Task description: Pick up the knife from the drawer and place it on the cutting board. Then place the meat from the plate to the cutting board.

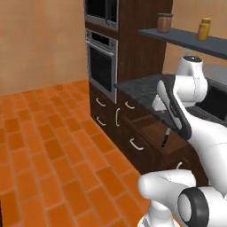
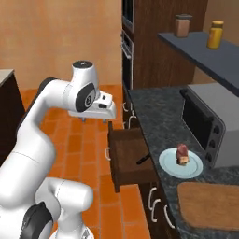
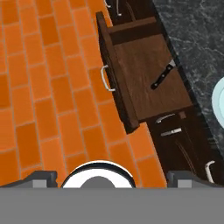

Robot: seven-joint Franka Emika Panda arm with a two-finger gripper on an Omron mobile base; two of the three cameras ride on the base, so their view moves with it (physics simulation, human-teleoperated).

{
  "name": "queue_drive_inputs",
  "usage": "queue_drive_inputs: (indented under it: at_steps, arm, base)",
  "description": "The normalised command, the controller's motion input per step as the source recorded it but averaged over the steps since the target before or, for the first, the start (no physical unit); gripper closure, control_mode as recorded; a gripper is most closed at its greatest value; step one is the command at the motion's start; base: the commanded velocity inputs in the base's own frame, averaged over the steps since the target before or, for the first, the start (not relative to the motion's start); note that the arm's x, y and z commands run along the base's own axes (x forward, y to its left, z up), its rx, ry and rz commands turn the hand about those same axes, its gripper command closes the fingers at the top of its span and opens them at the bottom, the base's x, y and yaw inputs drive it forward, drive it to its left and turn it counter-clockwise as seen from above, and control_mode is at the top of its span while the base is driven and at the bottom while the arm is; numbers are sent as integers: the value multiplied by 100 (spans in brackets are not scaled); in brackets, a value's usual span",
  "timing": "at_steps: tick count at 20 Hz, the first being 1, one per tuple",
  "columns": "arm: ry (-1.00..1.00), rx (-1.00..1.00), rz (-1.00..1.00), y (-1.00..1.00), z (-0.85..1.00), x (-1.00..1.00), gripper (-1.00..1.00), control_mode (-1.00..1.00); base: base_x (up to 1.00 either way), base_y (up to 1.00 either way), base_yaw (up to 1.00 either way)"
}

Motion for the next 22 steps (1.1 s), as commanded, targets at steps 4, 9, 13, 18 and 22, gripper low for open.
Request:
queue_drive_inputs:
  at_steps: [4, 9, 13, 18, 22]
  arm:
    - [0, 0, 0, 0, 0, 0, -100, 100]
    - [0, 0, 0, 0, 0, 0, -100, 100]
    - [0, 0, 0, 0, 0, 0, -100, -100]
    - [0, 0, 0, 0, 0, 0, -100, -100]
    - [10, -1, 0, 21, -52, 21, -100, -100]
  base:
    - [0, -98, 43]
    - [-8, -33, 18]
    - [0, 0, 0]
    - [0, 0, 0]
    - [0, 0, 0]
